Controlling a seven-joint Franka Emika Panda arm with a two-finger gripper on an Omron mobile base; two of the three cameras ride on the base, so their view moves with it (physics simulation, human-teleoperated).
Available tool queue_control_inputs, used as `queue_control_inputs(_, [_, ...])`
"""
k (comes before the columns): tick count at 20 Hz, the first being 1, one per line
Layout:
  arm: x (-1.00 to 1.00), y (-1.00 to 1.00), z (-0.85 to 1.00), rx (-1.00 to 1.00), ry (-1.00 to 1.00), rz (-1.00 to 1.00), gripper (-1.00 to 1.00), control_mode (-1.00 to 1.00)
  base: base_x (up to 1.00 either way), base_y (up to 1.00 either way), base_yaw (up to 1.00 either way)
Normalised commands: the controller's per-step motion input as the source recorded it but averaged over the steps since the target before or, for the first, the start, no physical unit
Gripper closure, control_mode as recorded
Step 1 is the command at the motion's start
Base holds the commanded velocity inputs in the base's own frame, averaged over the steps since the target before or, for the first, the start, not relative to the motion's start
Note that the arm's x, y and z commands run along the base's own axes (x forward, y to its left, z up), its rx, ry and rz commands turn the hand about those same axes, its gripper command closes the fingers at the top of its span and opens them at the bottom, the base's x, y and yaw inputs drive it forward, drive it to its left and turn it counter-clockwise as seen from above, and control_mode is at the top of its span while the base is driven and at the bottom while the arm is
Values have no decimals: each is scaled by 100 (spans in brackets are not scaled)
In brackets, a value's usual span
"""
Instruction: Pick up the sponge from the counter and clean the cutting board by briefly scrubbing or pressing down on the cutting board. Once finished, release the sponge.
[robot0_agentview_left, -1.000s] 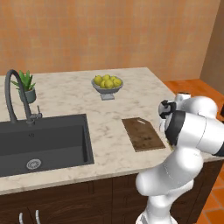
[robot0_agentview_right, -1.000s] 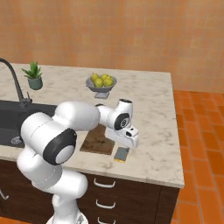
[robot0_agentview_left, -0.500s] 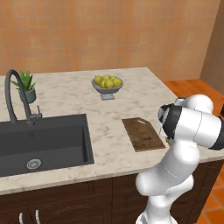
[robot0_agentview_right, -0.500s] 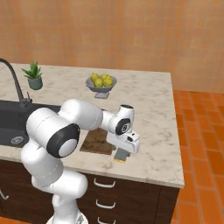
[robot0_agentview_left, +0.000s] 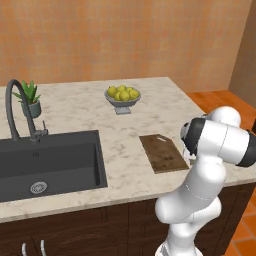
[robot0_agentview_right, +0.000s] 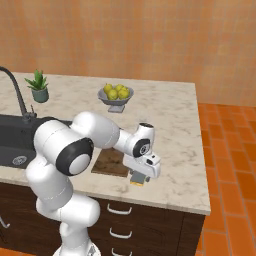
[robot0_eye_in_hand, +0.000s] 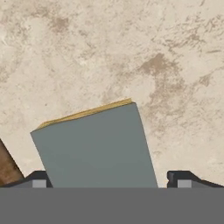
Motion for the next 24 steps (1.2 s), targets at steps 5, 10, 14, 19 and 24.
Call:
queue_control_inputs(5, [0,0,0,0,0,0,-100,-100,0,0,0])
queue_control_inputs(10, [0,0,0,0,0,0,100,-100,0,0,0])
queue_control_inputs(14, [0,0,0,0,0,-1,100,-100,0,0,0])
queue_control_inputs(19, [-11,5,33,2,-3,-3,100,-100,0,0,0])
queue_control_inputs(24, [-4,44,91,4,-4,-3,100,-100,0,0,0])
